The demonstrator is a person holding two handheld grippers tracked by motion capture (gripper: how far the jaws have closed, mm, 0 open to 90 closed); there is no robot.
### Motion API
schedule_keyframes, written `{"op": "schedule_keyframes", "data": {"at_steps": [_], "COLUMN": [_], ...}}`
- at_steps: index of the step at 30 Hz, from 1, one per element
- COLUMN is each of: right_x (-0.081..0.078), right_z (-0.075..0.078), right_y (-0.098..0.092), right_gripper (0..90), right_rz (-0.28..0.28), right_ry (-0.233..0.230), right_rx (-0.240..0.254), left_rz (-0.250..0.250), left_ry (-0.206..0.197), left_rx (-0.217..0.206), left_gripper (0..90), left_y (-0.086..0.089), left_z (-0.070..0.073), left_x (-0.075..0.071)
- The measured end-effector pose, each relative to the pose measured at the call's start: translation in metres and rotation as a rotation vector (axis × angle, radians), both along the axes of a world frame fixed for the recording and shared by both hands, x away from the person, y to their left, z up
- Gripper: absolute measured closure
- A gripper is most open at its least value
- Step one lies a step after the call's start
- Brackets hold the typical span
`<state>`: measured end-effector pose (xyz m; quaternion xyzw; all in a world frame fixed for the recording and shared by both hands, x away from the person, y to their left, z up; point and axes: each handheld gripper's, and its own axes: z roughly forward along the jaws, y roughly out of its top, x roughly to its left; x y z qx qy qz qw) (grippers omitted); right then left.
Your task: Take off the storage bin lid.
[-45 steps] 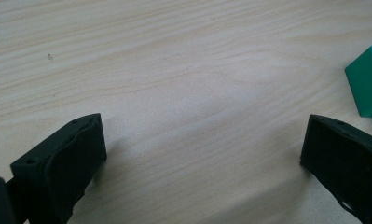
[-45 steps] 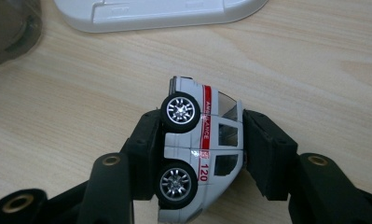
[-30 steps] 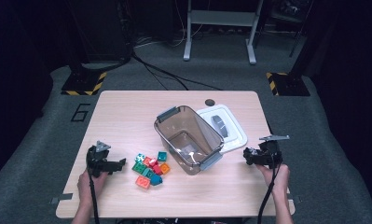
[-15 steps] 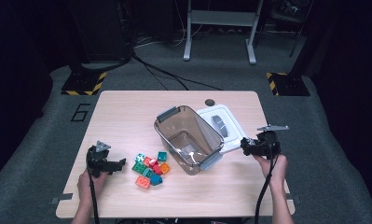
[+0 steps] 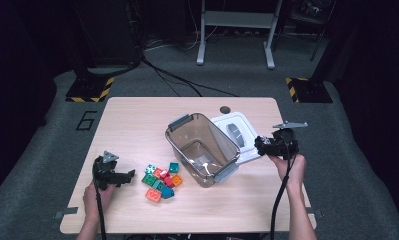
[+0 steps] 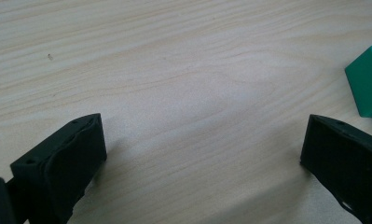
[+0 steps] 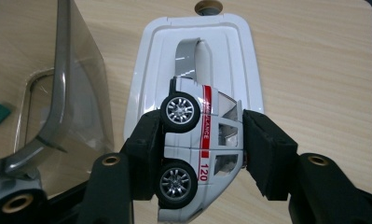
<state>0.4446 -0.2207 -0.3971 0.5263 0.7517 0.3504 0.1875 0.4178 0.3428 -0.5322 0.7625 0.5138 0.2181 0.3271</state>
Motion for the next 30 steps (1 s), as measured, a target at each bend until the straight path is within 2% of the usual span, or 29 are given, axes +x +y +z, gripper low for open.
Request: {"op": "schedule_keyframes", "data": {"at_steps": [12,24,30], "right_x": [0.007,0.013,0.015], "right_z": [0.025,0.049,0.055], "right_y": [0.013,0.038,0.055], "right_gripper": [49.8,49.8,49.8], "right_rz": [0.017,0.082,0.123], "right_ry": [-0.031,-0.068,-0.073], "right_rx": [0.001,-0.011,-0.026], "left_rz": [-0.001,-0.003,-0.003], "left_ry": [0.000,0.001,0.001], "left_rx": [0.001,0.003,0.003], "left_gripper": [0.0,0.0,0.0], "left_y": [0.000,0.000,0.000], "left_z": [0.000,0.000,0.000], "left_x": [0.000,0.000,0.000]}}
